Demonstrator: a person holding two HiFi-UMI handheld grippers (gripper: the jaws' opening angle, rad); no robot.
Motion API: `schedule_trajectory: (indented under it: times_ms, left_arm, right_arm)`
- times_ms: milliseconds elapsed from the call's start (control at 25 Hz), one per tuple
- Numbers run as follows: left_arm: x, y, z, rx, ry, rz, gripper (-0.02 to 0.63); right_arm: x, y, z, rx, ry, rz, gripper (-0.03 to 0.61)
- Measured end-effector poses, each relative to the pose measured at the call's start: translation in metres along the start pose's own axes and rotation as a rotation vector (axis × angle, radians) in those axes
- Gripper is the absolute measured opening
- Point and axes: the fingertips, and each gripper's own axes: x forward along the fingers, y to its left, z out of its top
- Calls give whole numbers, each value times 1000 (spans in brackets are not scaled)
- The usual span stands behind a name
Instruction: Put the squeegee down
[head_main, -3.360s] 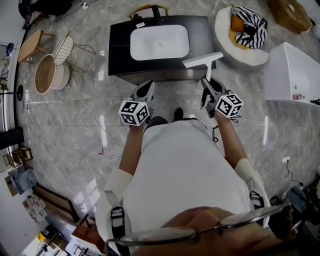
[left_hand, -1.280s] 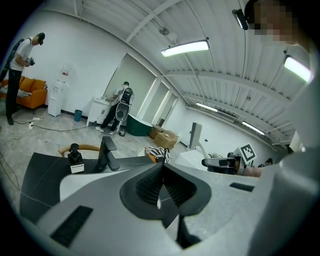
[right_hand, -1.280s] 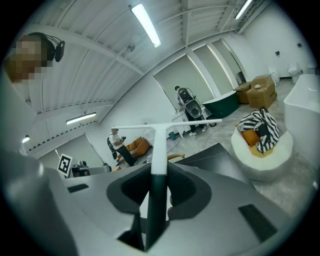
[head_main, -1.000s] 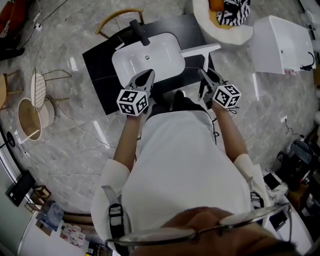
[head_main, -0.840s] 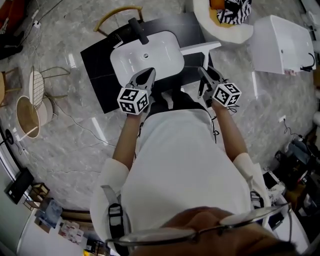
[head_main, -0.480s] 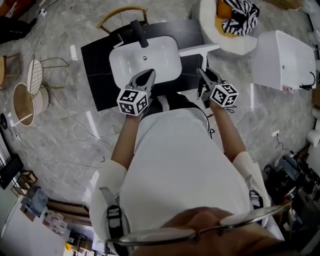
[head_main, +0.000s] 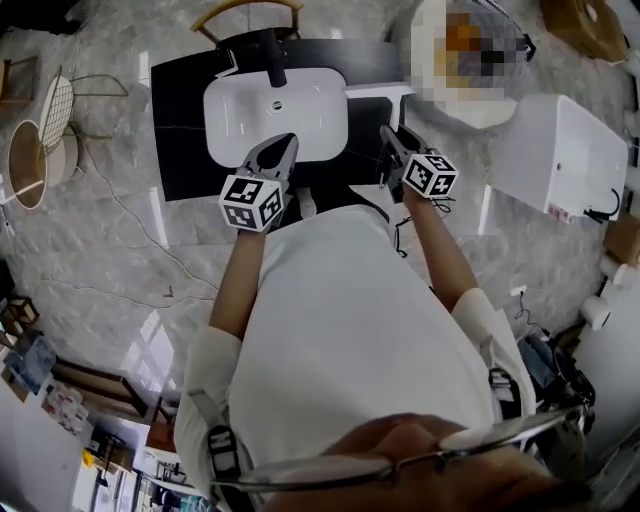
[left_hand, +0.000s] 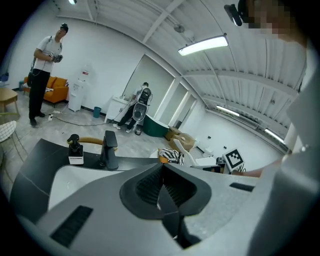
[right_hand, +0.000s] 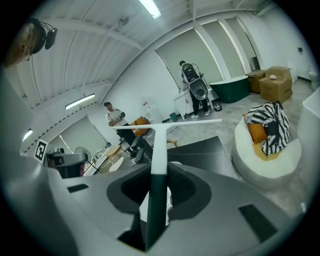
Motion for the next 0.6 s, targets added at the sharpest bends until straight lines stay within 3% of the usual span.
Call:
schedule_trajectory:
  times_ms: [600]
  left_arm:
    - [10, 6, -16, -100, 8, 104, 5]
  right_arm:
    - [90, -72, -20, 8, 154, -52, 98]
